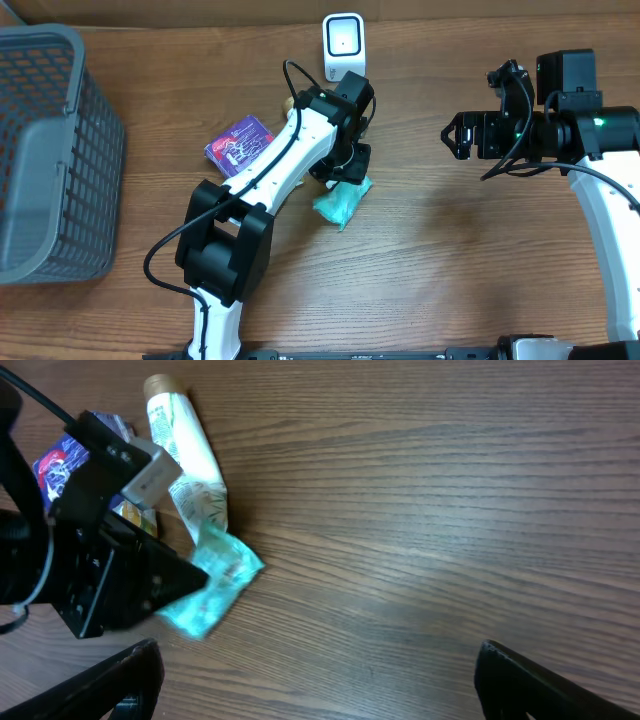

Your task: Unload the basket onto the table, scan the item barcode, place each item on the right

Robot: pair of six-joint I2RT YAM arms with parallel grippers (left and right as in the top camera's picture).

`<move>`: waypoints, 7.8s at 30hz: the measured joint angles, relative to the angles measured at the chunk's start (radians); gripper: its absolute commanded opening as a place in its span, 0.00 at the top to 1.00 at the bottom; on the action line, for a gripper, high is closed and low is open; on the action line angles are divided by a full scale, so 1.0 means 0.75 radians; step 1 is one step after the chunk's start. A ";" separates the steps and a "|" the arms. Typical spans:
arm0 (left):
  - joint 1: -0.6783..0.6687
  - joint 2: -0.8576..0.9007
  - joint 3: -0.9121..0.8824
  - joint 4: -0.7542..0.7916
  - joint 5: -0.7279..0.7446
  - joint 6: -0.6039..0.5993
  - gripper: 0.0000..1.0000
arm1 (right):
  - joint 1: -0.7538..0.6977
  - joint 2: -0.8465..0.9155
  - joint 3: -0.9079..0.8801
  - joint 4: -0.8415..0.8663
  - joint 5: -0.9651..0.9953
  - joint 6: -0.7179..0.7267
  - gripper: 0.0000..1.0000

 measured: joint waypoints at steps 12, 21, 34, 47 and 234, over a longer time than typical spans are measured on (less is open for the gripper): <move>0.116 -0.025 0.360 -0.188 0.041 -0.001 0.27 | 0.003 0.000 -0.002 0.003 -0.173 0.024 0.05; 0.516 -0.365 0.764 -0.340 0.036 0.041 0.00 | 0.194 0.002 -0.299 0.312 -0.205 0.561 0.13; 0.518 -0.364 0.765 -0.371 0.040 0.042 0.00 | 0.635 0.065 -0.764 0.941 -0.075 1.314 0.12; 0.518 -0.364 0.765 -0.371 0.040 0.042 0.00 | 0.726 0.397 -0.766 1.276 -0.112 1.532 0.24; 0.518 -0.364 0.765 -0.373 0.041 0.042 0.00 | 0.631 1.076 0.453 1.906 1.182 -1.485 0.96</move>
